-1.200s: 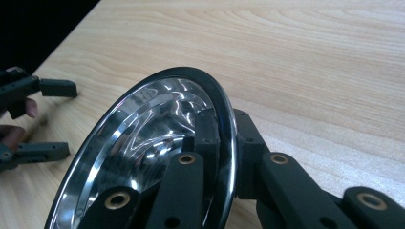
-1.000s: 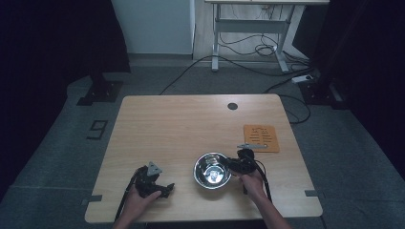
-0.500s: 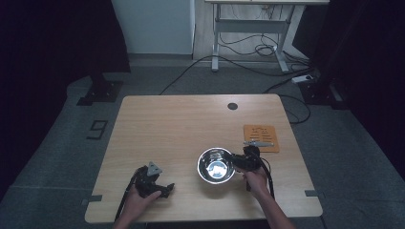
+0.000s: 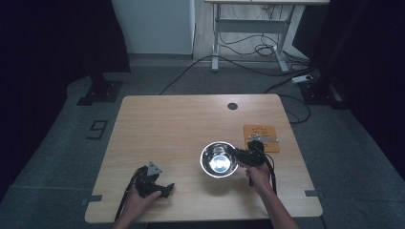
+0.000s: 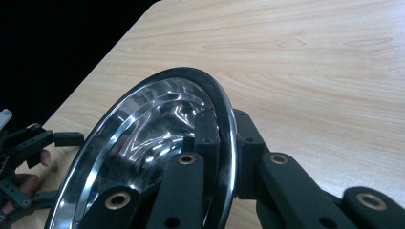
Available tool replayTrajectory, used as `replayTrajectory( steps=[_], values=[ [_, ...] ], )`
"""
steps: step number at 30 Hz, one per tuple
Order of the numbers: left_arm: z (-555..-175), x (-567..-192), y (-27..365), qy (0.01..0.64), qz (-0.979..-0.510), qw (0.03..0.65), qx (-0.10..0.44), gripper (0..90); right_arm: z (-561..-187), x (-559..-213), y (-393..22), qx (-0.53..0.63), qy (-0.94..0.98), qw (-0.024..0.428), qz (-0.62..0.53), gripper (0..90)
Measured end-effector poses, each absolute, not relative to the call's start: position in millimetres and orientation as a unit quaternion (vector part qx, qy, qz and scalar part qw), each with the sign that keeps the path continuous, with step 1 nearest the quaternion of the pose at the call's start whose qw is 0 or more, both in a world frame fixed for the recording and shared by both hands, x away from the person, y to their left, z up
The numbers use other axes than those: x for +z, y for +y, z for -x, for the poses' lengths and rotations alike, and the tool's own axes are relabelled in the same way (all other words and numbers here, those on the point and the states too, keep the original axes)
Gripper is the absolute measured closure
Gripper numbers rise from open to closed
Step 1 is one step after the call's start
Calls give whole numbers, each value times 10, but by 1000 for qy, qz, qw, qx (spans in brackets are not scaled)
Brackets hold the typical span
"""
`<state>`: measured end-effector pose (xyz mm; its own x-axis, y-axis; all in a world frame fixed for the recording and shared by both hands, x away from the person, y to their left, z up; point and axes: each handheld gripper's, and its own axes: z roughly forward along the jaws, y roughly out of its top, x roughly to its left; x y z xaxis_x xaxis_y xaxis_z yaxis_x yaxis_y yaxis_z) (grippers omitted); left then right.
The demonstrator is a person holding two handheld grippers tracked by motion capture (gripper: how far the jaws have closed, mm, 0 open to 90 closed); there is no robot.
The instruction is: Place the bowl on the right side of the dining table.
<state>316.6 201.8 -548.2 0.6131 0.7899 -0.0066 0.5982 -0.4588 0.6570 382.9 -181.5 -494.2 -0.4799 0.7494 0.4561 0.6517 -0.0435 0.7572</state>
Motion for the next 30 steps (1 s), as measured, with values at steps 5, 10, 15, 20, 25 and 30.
replayTrajectory(
  steps=[5, 10, 15, 20, 25, 30],
  values=[
    [-3165, -5482, 2018, 413, -840, 316, 151, 0, -3869, -4906, -1848, 519, 683, 50, -512, 836],
    [-3166, -5482, 2018, 413, -840, 317, 151, 0, -3940, -4891, -1884, 523, 675, 53, -518, 837],
    [-3166, -5482, 2018, 413, -840, 316, 151, 0, -3987, -4883, -1935, 528, 666, 56, -524, 837],
    [-3166, -5482, 2018, 413, -840, 316, 151, 0, -4029, -4877, -1993, 534, 656, 57, -530, 837],
    [-3166, -5482, 2018, 413, -840, 316, 151, 0, -4041, -4880, -2029, 535, 653, 58, -533, 837],
    [-3166, -5482, 2018, 413, -840, 316, 151, 0, -4067, -4881, -2096, 538, 644, 61, -541, 837]
  ],
)
